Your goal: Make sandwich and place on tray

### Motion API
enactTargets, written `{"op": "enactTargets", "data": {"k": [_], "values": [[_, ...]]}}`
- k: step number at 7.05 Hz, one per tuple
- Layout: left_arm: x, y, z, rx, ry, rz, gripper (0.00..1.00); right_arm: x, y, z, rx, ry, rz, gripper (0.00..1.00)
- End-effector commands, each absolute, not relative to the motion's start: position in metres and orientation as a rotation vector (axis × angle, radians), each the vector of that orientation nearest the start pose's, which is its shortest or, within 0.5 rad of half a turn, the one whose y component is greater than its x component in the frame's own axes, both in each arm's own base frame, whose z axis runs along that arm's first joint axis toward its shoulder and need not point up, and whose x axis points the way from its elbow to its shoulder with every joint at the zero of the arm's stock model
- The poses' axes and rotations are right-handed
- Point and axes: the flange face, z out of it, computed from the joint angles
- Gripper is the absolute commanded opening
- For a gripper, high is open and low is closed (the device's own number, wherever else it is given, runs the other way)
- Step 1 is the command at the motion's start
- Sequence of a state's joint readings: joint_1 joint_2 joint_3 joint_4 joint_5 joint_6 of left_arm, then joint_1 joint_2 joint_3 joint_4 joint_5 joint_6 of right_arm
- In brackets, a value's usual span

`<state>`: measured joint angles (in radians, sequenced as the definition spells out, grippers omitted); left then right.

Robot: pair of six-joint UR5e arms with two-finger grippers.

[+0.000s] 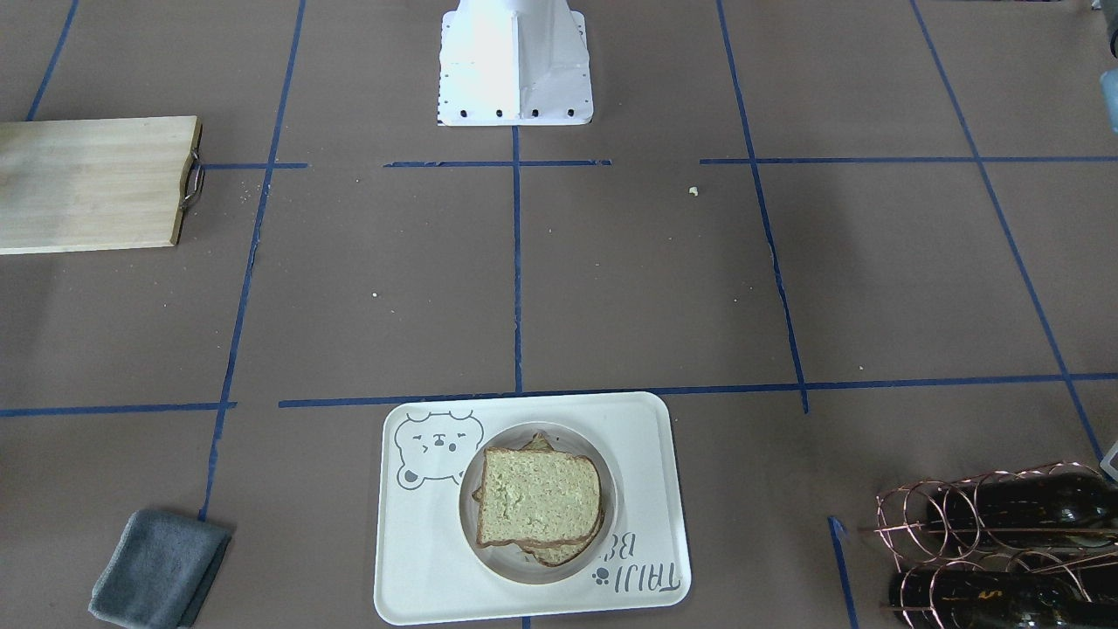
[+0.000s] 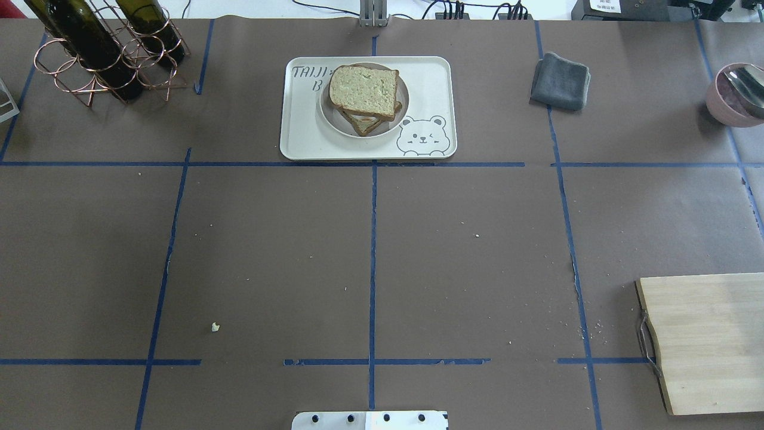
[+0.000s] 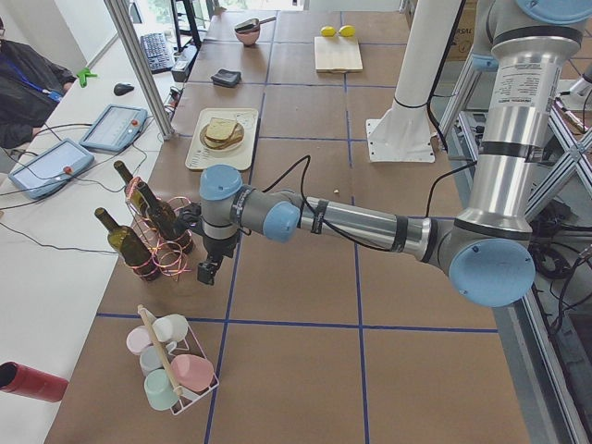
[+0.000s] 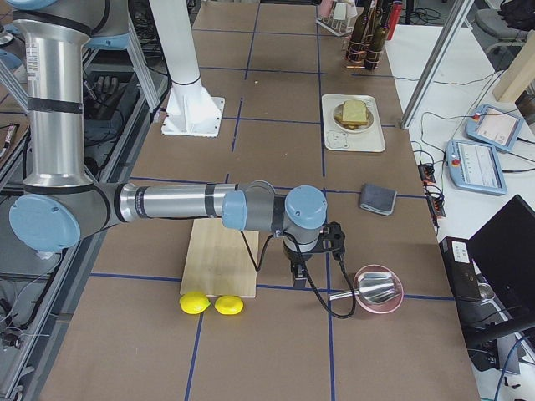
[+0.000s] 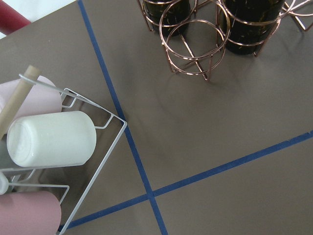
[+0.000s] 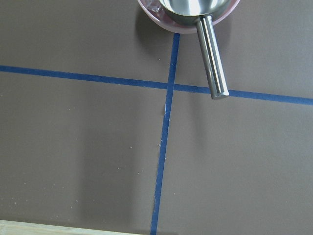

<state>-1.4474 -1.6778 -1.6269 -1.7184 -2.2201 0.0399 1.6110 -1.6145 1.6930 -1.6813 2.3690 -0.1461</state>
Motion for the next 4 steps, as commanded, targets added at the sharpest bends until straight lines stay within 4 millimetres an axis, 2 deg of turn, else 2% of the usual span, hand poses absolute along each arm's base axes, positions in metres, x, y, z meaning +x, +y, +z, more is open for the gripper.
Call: {"op": "enactTargets", "data": {"k": [1, 2, 4], "values": [[-0.042, -0.536, 0.582, 0.158, 0.754, 0.165, 1.0, 0.08, -0.469, 0.649, 0.0, -0.807, -0.066, 1.0], [-0.054, -0.515, 0.606, 0.136, 0.754, 0.181, 1.0, 0.08, -0.472, 0.649, -0.004, -0.81, -0.064, 1.0], [-0.057, -0.503, 0.62, 0.061, 0.758, 0.148, 1.0, 0.08, -0.47, 0.657, -0.02, -0.814, -0.053, 1.0]]}}
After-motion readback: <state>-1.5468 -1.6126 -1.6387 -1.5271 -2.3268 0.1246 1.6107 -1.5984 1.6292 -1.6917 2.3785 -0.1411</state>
